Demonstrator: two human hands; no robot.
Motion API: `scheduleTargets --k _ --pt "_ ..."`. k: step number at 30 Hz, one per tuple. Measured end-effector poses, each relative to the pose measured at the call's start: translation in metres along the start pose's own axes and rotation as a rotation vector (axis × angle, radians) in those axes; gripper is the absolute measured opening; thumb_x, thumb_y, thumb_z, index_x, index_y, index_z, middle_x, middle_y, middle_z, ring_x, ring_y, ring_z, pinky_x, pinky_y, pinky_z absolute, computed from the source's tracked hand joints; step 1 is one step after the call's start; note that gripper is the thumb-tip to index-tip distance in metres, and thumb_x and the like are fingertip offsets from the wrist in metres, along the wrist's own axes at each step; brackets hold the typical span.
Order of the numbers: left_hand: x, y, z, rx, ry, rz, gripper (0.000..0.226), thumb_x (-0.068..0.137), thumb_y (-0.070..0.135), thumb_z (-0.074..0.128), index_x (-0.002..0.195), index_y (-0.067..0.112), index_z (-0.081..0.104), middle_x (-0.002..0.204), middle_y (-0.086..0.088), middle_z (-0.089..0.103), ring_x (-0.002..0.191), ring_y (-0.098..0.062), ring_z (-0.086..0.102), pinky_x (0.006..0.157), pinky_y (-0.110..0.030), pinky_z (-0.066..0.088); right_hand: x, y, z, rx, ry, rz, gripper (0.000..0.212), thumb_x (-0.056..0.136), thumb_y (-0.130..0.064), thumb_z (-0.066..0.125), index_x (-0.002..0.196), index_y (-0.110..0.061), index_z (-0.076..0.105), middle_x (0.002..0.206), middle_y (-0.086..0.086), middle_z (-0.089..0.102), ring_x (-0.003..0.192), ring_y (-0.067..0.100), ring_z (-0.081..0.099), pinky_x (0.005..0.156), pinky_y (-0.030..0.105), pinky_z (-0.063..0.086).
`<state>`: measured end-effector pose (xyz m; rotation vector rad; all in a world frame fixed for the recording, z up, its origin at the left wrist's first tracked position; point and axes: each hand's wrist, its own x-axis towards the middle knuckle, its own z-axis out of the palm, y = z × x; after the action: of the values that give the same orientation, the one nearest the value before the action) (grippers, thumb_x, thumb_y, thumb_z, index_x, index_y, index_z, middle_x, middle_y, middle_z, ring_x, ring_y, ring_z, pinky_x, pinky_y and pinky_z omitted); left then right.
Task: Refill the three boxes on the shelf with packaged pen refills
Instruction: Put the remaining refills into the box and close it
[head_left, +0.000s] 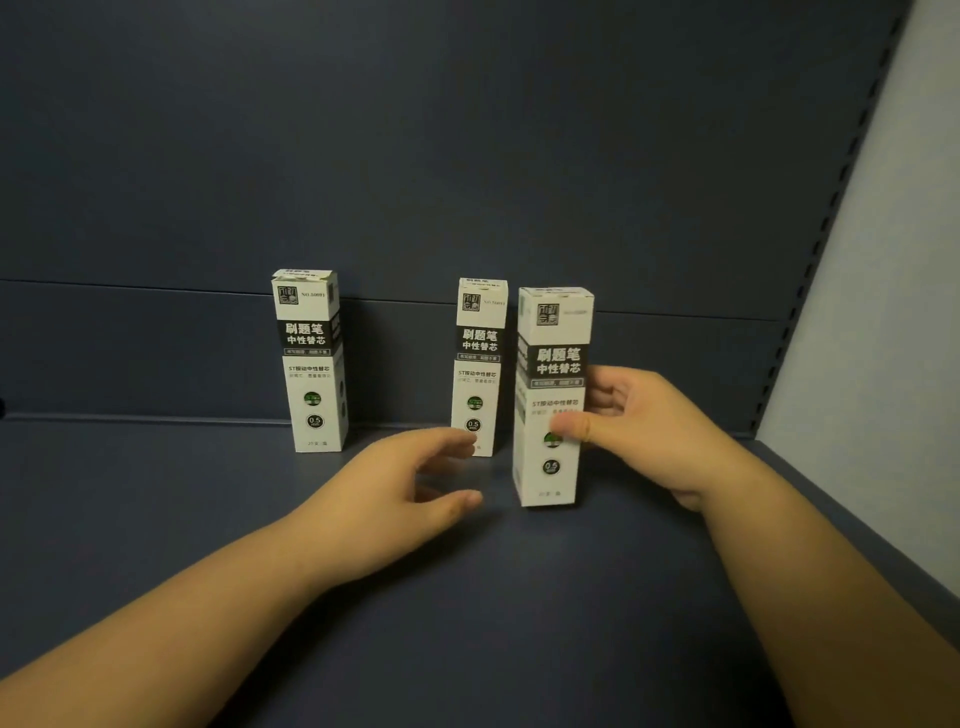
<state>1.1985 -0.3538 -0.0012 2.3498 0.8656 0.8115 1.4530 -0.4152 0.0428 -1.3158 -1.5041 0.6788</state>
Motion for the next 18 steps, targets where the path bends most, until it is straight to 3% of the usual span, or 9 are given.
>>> scheduleTargets --k 2,7,11,18 --pt "-0.001 -0.002 -0.002 0.035 -0.013 0.003 0.046 0.088 0.040 0.071 0.132 0.040 0.057 0.124 0.029 0.060 0.112 0.015 0.056 0.095 -0.018 0.051 0.004 0.009 -0.014 0.011 0.062 0.003 0.033 0.087 0.001 0.072 0.111 -0.021 0.071 0.108 -0.008 0.078 0.106 0.008 0.072 0.088 0.021 0.058" --pt "-0.001 -0.001 0.000 0.035 -0.041 0.022 0.039 0.089 0.035 0.071 0.127 0.037 0.061 0.117 0.024 0.064 0.107 0.013 0.059 0.090 -0.014 0.051 0.013 0.045 -0.045 0.072 0.198 0.070 0.035 0.094 -0.002 0.066 0.124 -0.019 0.068 0.115 -0.004 0.077 0.111 0.014 0.071 0.098 0.032 0.056" --pt "-0.002 -0.003 0.001 0.019 -0.049 0.031 0.039 0.089 0.035 0.071 0.127 0.038 0.061 0.113 0.024 0.066 0.106 0.010 0.061 0.089 -0.017 0.052 0.021 0.069 -0.053 0.135 0.270 0.105 0.035 0.096 -0.005 0.065 0.129 -0.016 0.066 0.119 -0.001 0.075 0.114 0.018 0.070 0.103 0.042 0.052" --pt "-0.001 -0.004 0.000 -0.019 -0.063 0.033 0.052 0.089 0.036 0.072 0.135 0.048 0.049 0.115 0.023 0.063 0.109 0.007 0.061 0.092 -0.022 0.053 0.032 0.081 -0.057 0.118 0.289 0.122 0.030 0.101 -0.010 0.057 0.129 -0.020 0.066 0.120 -0.003 0.075 0.113 0.016 0.070 0.102 0.042 0.053"
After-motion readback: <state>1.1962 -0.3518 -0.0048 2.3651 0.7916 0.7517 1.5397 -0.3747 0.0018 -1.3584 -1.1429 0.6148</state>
